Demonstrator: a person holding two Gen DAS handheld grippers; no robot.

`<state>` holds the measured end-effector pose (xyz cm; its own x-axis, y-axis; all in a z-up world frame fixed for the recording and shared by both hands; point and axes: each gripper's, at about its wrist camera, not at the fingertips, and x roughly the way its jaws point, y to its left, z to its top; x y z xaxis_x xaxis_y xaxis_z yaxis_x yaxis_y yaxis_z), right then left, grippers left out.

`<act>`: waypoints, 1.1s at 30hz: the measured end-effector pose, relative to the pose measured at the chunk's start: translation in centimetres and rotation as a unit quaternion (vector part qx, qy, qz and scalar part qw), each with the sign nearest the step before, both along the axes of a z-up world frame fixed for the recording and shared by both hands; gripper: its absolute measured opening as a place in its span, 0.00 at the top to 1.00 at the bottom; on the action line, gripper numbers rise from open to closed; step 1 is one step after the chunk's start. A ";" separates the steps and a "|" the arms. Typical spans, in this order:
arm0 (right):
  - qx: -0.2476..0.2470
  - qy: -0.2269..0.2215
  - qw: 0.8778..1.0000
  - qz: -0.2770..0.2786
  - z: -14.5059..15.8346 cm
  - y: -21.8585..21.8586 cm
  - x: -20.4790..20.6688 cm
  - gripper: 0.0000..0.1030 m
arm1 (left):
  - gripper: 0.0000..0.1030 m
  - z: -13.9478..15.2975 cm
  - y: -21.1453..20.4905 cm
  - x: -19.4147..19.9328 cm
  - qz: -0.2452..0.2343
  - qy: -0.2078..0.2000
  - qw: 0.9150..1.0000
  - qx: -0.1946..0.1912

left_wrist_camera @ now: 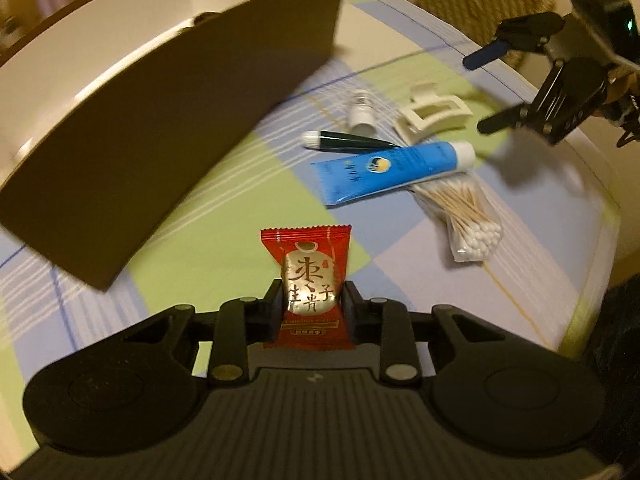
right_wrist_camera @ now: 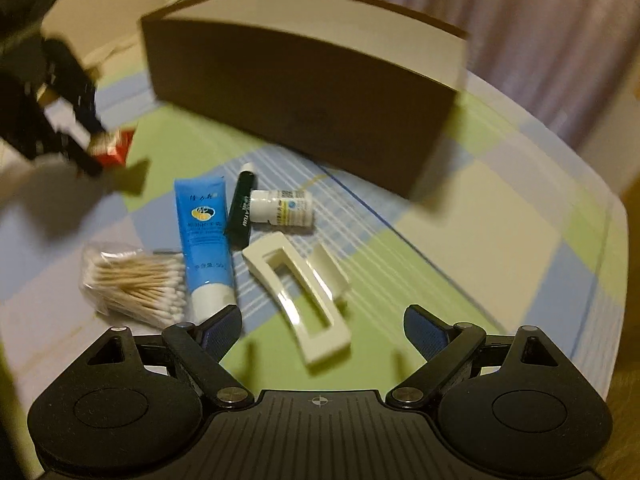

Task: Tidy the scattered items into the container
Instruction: 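Grasp the white hair clip with the right tool while the left holds the red packet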

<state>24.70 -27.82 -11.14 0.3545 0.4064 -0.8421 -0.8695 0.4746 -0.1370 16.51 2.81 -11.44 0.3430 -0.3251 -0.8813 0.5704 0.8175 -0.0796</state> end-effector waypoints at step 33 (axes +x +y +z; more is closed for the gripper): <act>0.096 0.131 0.982 -0.094 4.5 -4.2 0.5 0.57 | 0.76 4.4 -1.4 -4.9 0.118 -0.058 0.991 0.014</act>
<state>25.15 -32.04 -6.65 0.2192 0.5148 -0.8288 -0.7580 0.6247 0.1875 11.65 1.38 -7.05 0.5063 -0.2003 -0.8388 0.3670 0.9302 -0.0007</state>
